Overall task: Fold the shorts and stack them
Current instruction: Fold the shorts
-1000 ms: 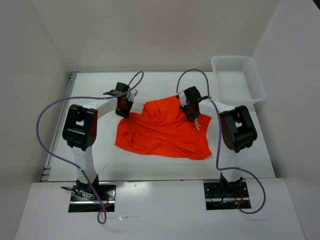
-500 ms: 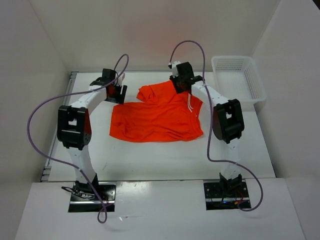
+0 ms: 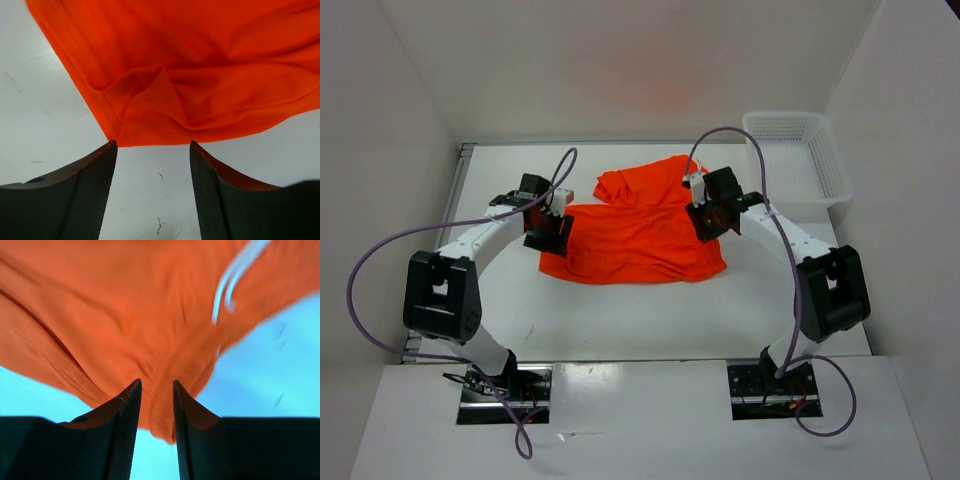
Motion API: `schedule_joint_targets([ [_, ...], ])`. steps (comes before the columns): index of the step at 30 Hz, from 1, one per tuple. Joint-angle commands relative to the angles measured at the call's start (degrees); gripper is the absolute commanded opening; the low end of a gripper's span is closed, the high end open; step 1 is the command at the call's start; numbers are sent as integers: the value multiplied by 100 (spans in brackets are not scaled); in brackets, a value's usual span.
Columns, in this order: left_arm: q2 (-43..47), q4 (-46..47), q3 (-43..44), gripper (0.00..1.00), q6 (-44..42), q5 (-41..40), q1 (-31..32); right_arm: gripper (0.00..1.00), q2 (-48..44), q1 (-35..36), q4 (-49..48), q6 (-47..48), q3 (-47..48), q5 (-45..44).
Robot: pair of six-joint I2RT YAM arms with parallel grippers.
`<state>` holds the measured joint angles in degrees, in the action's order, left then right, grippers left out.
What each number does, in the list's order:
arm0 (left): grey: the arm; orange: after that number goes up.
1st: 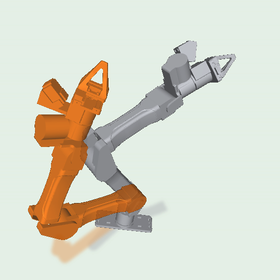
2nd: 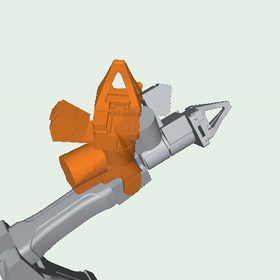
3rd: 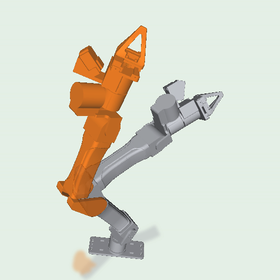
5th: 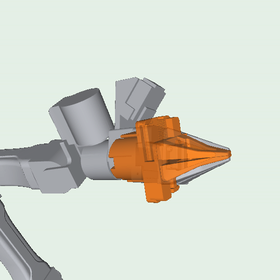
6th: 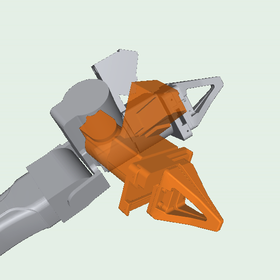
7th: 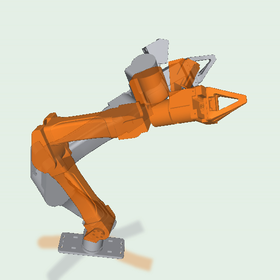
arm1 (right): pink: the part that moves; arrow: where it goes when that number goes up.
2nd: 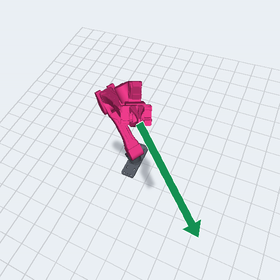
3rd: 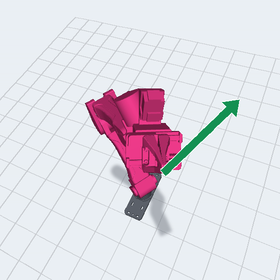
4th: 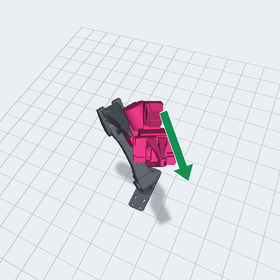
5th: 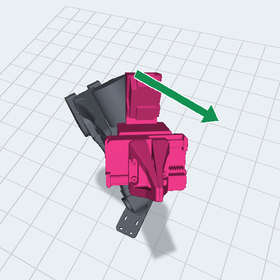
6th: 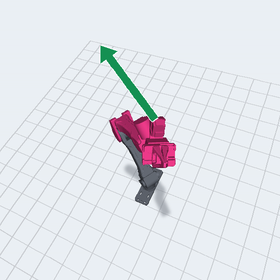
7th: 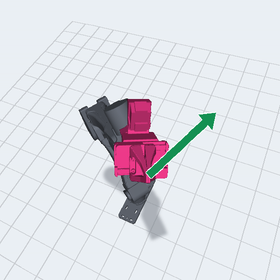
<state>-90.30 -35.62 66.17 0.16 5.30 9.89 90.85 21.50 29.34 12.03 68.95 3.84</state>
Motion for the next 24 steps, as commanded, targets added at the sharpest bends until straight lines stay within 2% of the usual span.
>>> schedule_joint_targets([
  [1, -127, -24, -52, 67, -16, 260, -31, 37, 12, -321, 318, 71, -425, 144],
  [6, -330, 81, -104, 71, -16, 560, 21, 39, 12, -567, 256, 194, -707, 144],
  [18, -1261, 591, 80, 71, -16, 507, 22, 39, 178, -568, -43, 308, -1050, 144],
  [21, -1384, 591, 142, 62, -16, 507, 22, 39, 179, -620, -95, 308, -1050, 144],
  [22, -1385, 591, 203, 52, -16, 507, 22, 39, 231, -620, -95, 308, -1050, 144],
  [24, -1385, 591, 203, 40, -16, 507, 22, 36, 232, -620, -166, 308, -1181, 196],
])
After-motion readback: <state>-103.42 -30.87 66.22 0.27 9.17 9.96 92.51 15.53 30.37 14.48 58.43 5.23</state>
